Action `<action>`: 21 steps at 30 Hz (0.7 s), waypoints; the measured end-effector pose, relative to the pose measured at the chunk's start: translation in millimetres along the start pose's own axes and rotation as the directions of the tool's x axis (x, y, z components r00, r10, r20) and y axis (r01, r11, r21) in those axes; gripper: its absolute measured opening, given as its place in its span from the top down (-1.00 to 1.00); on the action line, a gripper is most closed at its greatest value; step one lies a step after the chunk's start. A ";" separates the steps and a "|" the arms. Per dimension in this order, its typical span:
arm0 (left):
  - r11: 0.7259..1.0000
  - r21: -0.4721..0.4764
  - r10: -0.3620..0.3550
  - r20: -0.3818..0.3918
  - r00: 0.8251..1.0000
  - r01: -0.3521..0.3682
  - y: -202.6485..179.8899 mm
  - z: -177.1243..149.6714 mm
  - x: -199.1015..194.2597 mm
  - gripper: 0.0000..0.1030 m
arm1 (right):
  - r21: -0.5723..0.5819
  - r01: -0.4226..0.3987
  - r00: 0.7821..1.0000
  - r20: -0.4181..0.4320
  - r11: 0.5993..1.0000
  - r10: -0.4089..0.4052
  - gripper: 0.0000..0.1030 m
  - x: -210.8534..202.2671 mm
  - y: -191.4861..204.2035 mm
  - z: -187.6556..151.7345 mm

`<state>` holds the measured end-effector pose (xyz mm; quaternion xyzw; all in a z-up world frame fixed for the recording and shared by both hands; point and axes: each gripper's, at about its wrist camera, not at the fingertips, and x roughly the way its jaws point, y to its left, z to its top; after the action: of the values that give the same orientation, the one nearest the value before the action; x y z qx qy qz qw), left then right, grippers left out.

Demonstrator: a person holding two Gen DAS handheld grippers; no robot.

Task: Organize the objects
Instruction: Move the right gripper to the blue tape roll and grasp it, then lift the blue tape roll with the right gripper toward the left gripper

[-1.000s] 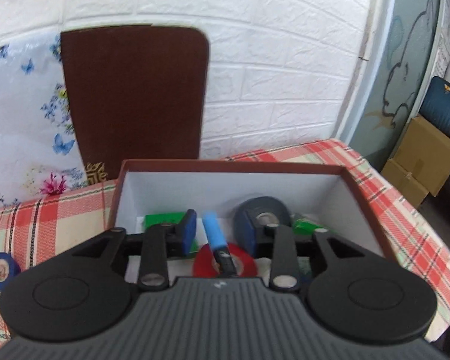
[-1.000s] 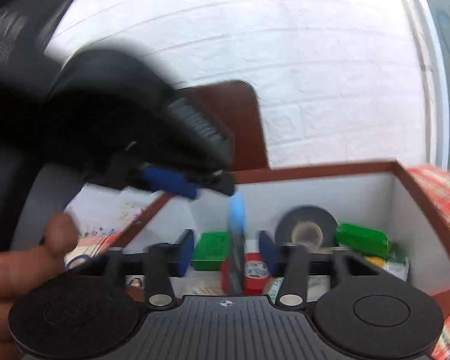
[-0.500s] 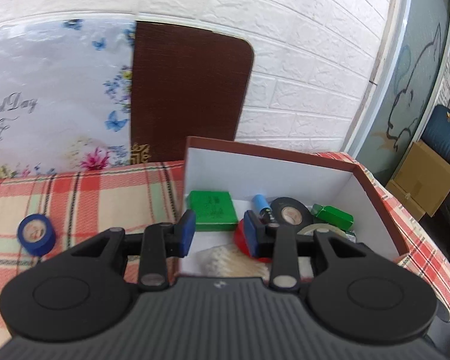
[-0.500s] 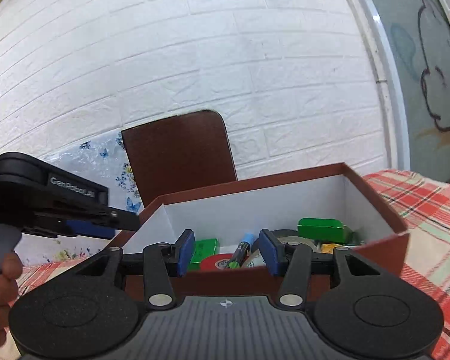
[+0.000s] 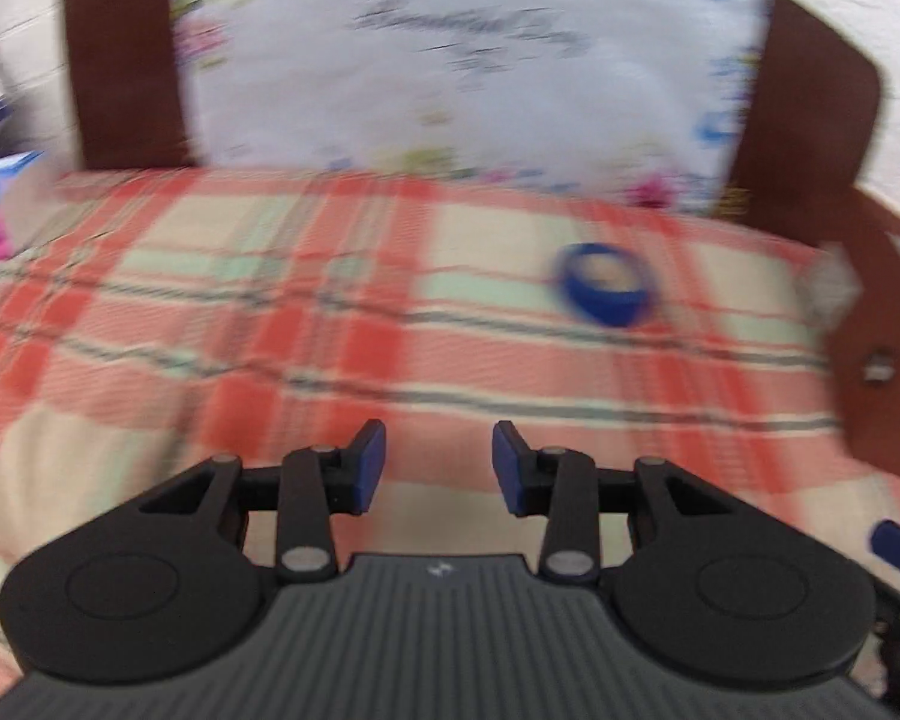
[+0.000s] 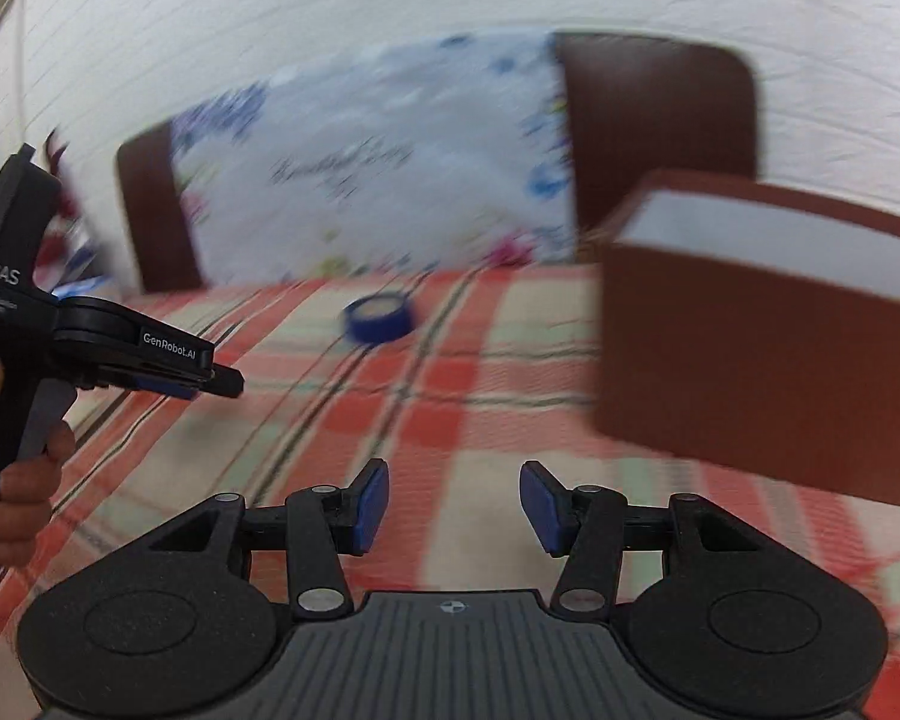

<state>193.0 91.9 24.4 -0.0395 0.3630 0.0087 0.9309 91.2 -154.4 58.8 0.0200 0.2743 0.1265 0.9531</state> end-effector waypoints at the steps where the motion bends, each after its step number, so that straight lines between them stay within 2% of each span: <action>1: 1.000 -0.014 0.023 0.025 0.999 -0.022 17.9 -3.5 5.4 0.19 | -0.009 -0.013 1.000 -0.022 1.000 0.012 0.02 14.2 8.2 3.2; 2: 0.999 -0.008 0.032 0.090 0.995 -0.032 31.3 -8.9 6.4 0.15 | -0.019 -0.014 0.999 -0.045 1.000 0.013 0.01 31.1 16.4 8.2; 3: 0.998 0.016 0.051 0.143 0.988 -0.054 38.7 -16.7 9.1 0.02 | -0.035 -0.002 0.999 -0.044 0.999 0.000 -0.10 45.9 23.7 15.5; 4: 1.000 -0.003 0.031 0.171 0.985 -0.031 45.8 -20.9 9.2 0.00 | -0.054 0.011 0.999 -0.039 0.998 -0.013 -0.25 59.1 26.9 23.9; 6: 1.000 -0.027 -0.008 0.176 0.984 0.013 50.9 -17.4 10.3 -0.17 | -0.094 0.029 0.999 -0.043 0.995 -0.033 -0.28 89.7 31.7 42.4; 8: 1.000 -0.018 -0.015 0.186 0.982 0.019 48.5 -17.8 11.9 -0.19 | -0.122 0.050 0.998 -0.028 0.991 -0.054 -0.27 114.0 32.1 58.3; 13: 0.995 -0.070 -0.061 0.204 0.977 0.076 54.8 -19.5 10.0 -0.22 | -0.144 0.058 0.998 -0.017 0.988 -0.061 -0.33 161.0 37.9 81.5; 14: 0.994 -0.074 -0.063 0.206 0.976 0.080 54.0 -20.0 9.0 -0.22 | -0.148 0.059 0.998 -0.018 0.987 -0.062 -0.30 166.9 39.8 84.4; 16: 0.992 -0.085 -0.070 0.210 0.975 0.090 54.3 -20.3 8.8 -0.24 | -0.174 0.057 0.998 -0.011 0.983 -0.060 -0.08 167.8 45.2 84.6; 21: 0.991 -0.092 -0.073 0.211 0.975 0.094 54.3 -20.7 8.6 -0.24 | -0.152 0.062 0.998 -0.017 0.986 -0.066 -0.08 146.3 44.7 74.1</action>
<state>182.9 144.3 -0.3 -0.1007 0.2611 -0.0082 0.9600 239.6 -72.0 50.7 -0.0628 0.2749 0.1166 0.9523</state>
